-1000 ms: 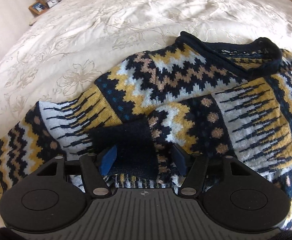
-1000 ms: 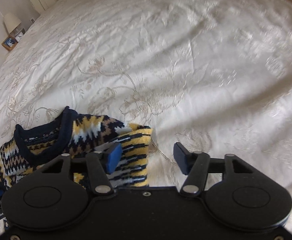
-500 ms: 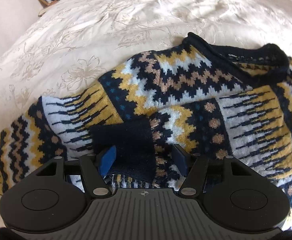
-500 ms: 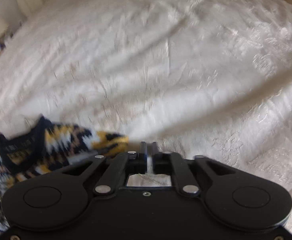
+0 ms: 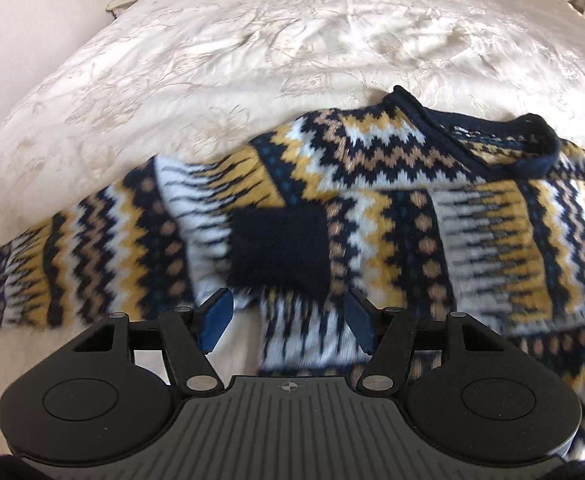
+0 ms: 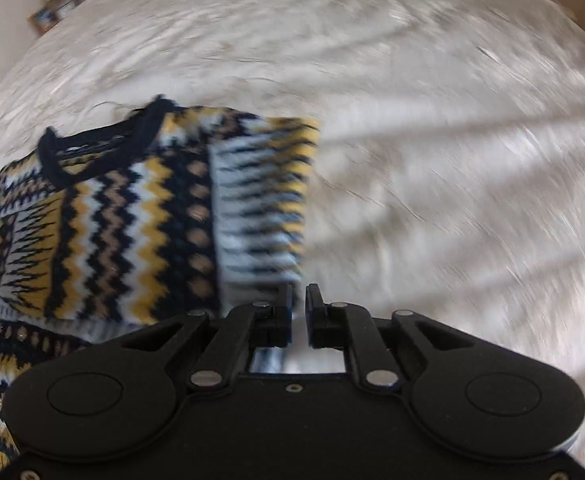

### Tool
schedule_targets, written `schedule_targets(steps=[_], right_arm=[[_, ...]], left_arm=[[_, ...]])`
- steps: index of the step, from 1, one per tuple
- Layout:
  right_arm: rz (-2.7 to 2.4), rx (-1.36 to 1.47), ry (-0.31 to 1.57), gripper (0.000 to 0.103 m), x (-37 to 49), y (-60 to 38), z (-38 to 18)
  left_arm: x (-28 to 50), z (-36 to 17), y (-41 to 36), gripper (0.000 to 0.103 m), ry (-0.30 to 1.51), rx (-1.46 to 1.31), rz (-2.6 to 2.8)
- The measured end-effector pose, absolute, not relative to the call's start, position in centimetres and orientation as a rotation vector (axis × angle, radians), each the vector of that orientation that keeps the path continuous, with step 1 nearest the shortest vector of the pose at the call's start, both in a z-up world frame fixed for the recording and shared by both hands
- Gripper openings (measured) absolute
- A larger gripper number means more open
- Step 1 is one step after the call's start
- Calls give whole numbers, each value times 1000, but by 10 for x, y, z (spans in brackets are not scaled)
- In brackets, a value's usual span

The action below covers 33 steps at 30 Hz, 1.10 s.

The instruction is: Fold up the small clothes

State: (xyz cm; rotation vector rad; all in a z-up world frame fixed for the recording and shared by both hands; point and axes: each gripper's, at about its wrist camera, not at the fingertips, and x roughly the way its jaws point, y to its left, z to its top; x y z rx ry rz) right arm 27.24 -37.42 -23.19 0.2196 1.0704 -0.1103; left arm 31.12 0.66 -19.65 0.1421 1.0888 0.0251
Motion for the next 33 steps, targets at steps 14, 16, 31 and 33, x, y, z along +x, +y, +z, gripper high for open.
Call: schedule_targets(steps=[14,16,31,33], right_arm=[[94,209,875,95,242,-310,-193],[106,210,889,95,238,-304,-201],[68,184,913,91,255,-328,-239],[59,198,945,93,245,-333,-239]], left_arm=[[229,-173,73,62,1178,-201,198],[226,-169,64,62,1173,-188,168],[260,-156,-44,62,1134,-5,-58],[258,-162,-47,62,1158,6,-47]])
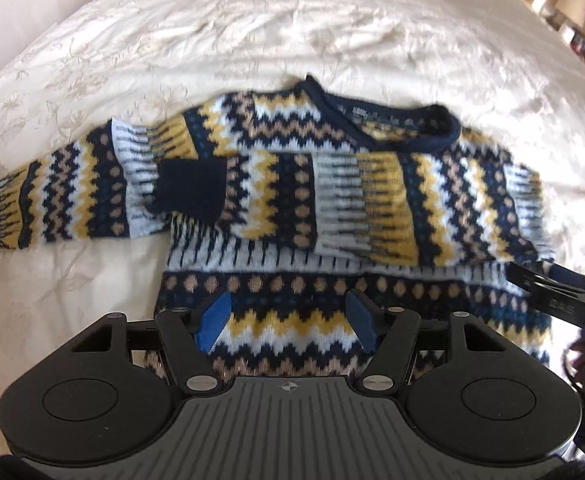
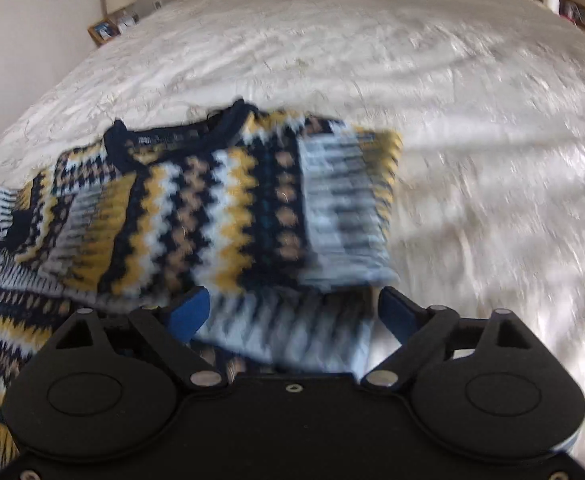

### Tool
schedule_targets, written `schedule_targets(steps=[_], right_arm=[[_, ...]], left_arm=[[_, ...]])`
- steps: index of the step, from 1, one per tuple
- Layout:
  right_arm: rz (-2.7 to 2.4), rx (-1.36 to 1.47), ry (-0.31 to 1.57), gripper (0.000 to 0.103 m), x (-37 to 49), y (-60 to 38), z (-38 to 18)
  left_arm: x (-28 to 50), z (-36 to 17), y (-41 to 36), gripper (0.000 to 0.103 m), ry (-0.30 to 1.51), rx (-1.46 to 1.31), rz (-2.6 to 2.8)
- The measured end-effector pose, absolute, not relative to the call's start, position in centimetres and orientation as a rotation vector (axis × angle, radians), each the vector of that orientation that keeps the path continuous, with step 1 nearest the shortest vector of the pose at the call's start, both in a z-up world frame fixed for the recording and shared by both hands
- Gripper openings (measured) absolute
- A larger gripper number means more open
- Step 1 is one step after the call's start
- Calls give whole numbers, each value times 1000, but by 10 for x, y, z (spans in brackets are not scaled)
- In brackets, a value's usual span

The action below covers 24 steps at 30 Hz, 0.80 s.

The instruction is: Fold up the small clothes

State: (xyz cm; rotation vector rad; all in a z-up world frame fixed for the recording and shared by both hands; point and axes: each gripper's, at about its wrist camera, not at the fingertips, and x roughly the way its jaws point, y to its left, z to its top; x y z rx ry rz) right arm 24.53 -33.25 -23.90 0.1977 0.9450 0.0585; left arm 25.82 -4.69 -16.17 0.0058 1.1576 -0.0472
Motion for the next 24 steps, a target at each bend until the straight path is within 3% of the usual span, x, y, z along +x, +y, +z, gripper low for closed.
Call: schedule_targets(steps=[6,8,10,14,19,22,24], right_arm=[[-5,338,841,92,227,-368,-213],[-13,346,830,88,242,-374,-210],[-29,322,865,77,260,-375,-218],[-53,213,1019,77,278,-367,-248],[-113,237,936,93,251,-364,-220],[-111,252,905,103,241,-348,-201],[-93,245,902,103,232,-331,-192]], left_arm=[[256,-168,-46,62,1193,24,-22],[257,-168,-44,62,1191,29,-11],[258,-166,-39,62,1181,24,3],[258,-161,-19,63,1148,-17,40],[255,-162,35,79,1123,-172,35],[252,-162,71,80,1059,-186,104],[253,-164,96,80,1027,-194,141]])
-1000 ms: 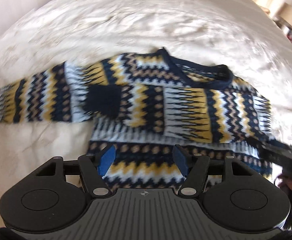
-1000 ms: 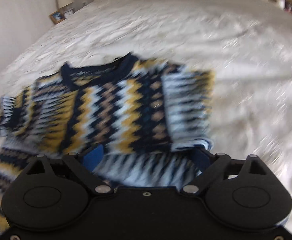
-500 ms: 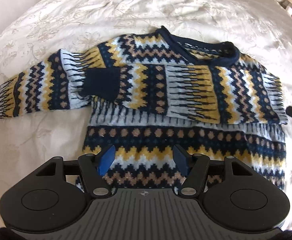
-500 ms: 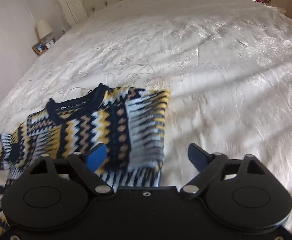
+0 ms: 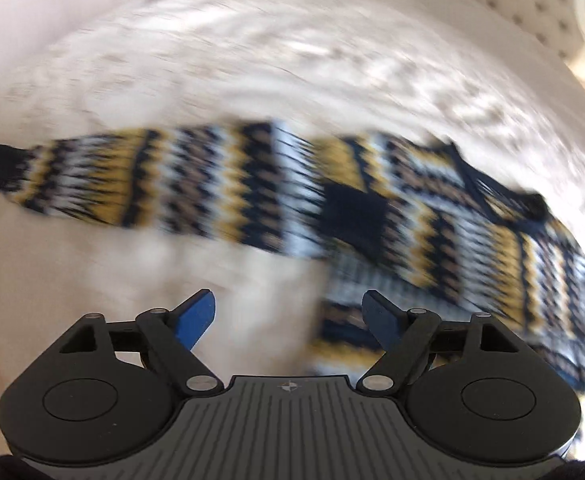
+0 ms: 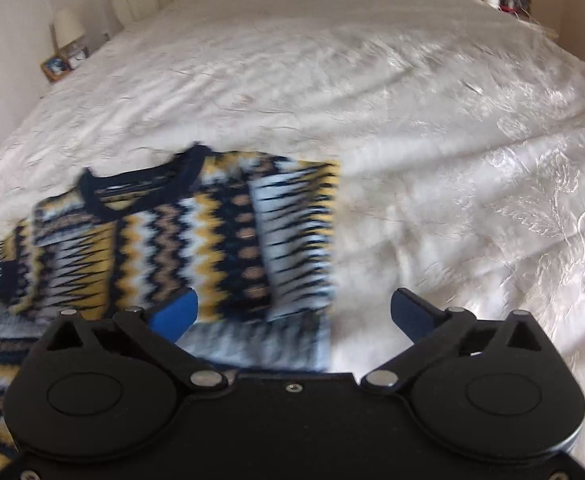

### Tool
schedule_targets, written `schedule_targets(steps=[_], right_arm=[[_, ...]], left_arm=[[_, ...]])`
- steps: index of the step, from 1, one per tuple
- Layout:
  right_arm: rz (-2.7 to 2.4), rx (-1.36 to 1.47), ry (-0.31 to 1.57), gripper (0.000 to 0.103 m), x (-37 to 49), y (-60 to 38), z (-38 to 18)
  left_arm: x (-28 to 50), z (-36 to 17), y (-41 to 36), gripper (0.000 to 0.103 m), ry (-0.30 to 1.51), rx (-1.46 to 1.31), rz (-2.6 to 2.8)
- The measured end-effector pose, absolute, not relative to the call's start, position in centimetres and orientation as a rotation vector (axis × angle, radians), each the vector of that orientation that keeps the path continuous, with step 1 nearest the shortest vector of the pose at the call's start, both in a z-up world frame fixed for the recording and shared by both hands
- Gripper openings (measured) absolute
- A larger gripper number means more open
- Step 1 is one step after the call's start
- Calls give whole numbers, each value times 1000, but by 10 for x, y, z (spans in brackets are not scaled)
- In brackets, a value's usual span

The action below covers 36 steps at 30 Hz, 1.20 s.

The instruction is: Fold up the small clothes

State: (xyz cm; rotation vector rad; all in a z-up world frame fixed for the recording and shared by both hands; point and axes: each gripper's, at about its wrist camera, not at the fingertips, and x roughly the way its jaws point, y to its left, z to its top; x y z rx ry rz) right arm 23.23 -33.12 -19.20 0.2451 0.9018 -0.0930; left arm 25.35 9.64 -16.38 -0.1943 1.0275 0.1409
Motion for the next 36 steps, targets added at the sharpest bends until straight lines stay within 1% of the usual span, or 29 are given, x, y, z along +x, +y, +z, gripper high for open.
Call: schedule_targets(steps=[5,8,13,20,22,23,24,25,26,27,33,36], right_arm=[[-40,201,985,103,227,-264,-185],[14,165,1072,103,223,-215,-190],[75,101,1161,103,216,-143,-201],[73,39,1245,103,214,-89,-220],[67,17,1272,103,216,-82,-226],[63,2,1284,103,217,-80,-229],[59,-7,1292,103,218,-77,-233],[56,-10,1298,103,220,-75,-237],[53,-10,1305,103,221,-74,-240],[51,-10,1309,103,223,-73,-243],[53,-34,1311,103,229,-69,-255],[43,-43,1305,103,230,-65,-257]], left_arm=[[269,-174,162,80,1012,-222,201],[276,-178,202,80,997,-272,245],[282,-186,259,81,970,-334,298],[290,-214,327,81,950,-508,377],[294,-221,338,81,943,-541,379],[296,-225,341,83,938,-557,377],[299,-228,345,86,931,-570,375],[302,-231,347,94,921,-586,367],[305,-235,349,100,914,-601,358],[308,-238,349,102,915,-608,350],[317,-245,328,102,911,-495,425],[320,-245,322,102,946,-432,431]])
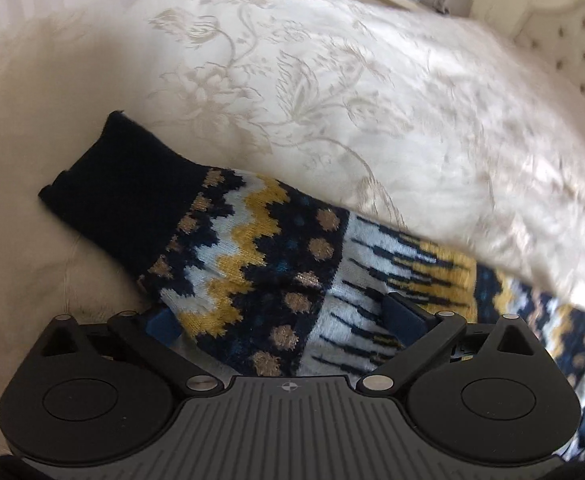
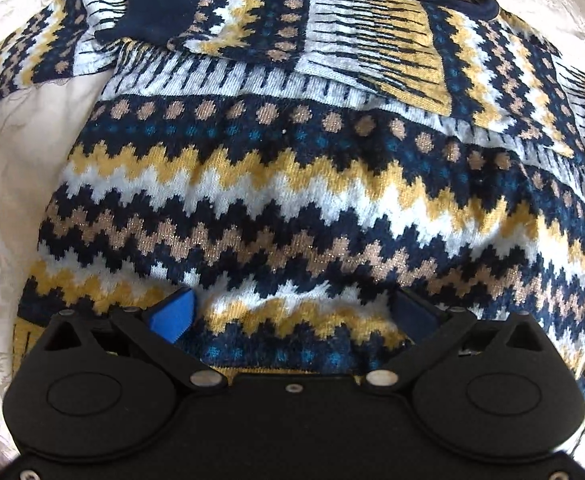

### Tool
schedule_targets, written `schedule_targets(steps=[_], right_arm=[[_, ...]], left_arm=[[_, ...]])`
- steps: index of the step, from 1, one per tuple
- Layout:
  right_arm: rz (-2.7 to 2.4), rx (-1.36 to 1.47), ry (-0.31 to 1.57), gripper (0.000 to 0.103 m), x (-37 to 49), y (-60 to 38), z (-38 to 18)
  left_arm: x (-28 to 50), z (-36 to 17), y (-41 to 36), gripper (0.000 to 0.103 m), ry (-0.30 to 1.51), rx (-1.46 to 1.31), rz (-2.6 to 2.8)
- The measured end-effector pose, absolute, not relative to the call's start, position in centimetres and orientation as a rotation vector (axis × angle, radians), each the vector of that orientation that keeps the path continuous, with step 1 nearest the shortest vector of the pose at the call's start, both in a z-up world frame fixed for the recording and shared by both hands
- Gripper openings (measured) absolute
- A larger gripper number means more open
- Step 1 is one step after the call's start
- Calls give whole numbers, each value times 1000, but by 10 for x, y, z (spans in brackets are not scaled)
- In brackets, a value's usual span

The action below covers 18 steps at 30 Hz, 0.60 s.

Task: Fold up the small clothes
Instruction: 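Grasp the other sleeve cuff with the left gripper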

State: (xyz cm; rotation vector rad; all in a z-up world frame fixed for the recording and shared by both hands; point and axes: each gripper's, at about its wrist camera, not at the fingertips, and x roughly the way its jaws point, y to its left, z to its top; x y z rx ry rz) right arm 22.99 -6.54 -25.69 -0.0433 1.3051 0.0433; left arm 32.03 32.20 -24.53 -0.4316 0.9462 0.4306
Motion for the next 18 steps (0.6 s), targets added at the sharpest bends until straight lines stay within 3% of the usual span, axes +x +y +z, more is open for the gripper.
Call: schedule_targets(steps=[4,6,8,10,18], right_arm=[[38,-32,1296,103,227,-65,-256],[43,-30,1305,103,226,-64,-257],[45,-29,1321,103,229,-64,-260],[51,-27,1339,103,231,-66,-258],[102,-8,1329,103,233,-76,-252]], left_arm=[[326,-243,331,100,984,-475,421],[323,-238,336,76,950,-516,446],[319,-230,338,27,936,-519,489],[316,-220,337,9,935,-505,494],[305,-120,242,7,696,-254,376]])
